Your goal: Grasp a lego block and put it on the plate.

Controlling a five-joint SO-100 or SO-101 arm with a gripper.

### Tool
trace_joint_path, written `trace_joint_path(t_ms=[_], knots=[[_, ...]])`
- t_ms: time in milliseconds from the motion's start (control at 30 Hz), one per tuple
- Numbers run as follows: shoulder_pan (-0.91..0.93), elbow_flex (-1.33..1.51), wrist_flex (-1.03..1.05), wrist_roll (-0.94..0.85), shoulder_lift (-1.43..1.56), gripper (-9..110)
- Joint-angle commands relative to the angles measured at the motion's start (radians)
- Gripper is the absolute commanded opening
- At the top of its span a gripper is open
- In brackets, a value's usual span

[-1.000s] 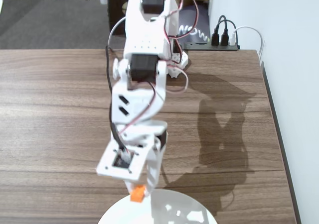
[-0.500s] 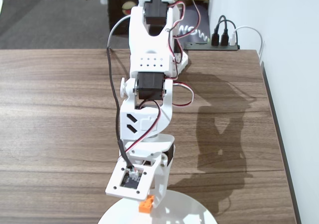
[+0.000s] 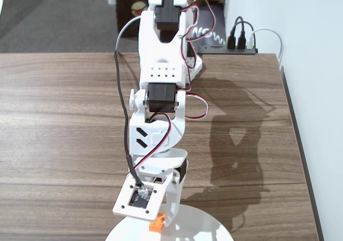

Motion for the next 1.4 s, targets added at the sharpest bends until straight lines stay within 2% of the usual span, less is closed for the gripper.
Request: trace_joint_path(t_ms=[0,133,567,867,1033,1367], knots=[[-0.003,-0.049,-0.014,0.011,0.009,10],[0.002,-0.049,-0.014,0.023,0.011,13],[-0.003,0.06,-0.002,0.067,0.141,14],[-0.043,0.549,-0.057,0.15,0.592,13],[-0.071,0.822,-0.075,0.178,0.845,7],[-0.114,1.158,-0.038,0.255,1.201,1]])
